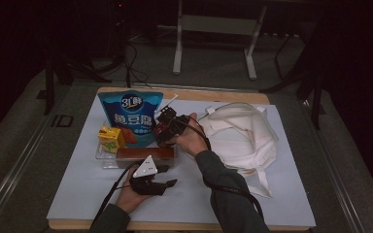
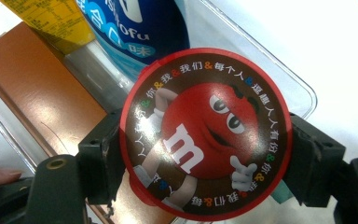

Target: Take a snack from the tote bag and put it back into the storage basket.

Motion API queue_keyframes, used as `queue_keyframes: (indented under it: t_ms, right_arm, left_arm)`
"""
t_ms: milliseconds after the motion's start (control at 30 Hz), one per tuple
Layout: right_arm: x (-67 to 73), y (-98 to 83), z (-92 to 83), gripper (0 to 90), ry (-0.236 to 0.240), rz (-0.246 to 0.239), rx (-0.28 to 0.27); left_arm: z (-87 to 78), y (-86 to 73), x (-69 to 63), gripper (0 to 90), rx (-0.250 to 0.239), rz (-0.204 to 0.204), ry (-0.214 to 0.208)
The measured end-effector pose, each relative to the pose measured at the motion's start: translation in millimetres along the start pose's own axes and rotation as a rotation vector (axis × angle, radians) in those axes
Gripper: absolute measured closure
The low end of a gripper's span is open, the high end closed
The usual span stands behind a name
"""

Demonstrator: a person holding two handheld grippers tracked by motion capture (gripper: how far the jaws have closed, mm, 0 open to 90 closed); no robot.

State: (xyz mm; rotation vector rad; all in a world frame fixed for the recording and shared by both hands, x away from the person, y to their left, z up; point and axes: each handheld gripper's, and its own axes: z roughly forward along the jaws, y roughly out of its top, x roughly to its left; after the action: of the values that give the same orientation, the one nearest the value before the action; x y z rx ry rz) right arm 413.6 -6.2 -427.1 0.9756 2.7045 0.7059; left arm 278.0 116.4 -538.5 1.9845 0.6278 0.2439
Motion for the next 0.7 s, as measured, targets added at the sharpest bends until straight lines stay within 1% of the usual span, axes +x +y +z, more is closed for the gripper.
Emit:
queue_keyframes:
  t_ms: [133, 267, 467, 533, 667, 700]
  right_arm:
    - [-0.5, -0.2, 0.5, 25.7, -0.002, 0.006, 0.003]
    - [-0.4, -1.0, 2.3, 25.7, -0.009, -0.001, 0.009]
    - [-2.3, -2.1, 4.0, 25.6, -0.006, 0.016, 0.022]
    - [-3.0, -2.6, 4.0, 25.5, 0.001, 0.02, 0.026]
    - [-4.0, -4.3, 4.9, 25.1, 0.004, 0.003, 0.029]
    - [-3.7, -4.6, 5.3, 25.0, -0.001, -0.007, 0.03]
  left_arm:
    - [0.0, 0.0, -0.1, 39.8, 0.0, 0.0, 0.001]
    - [0.0, 0.0, -0.1, 39.8, 0.0, 0.001, 0.001]
    - [0.0, 0.0, -0.1, 39.8, 0.0, 0.0, 0.0]
    - [0.0, 0.0, -0.1, 39.8, 0.0, 0.0, 0.0]
    - [-0.1, 0.0, -0.1, 39.8, 0.001, 0.0, 0.0]
    - [-0.1, 0.0, -0.2, 39.8, 0.001, 0.0, 0.0]
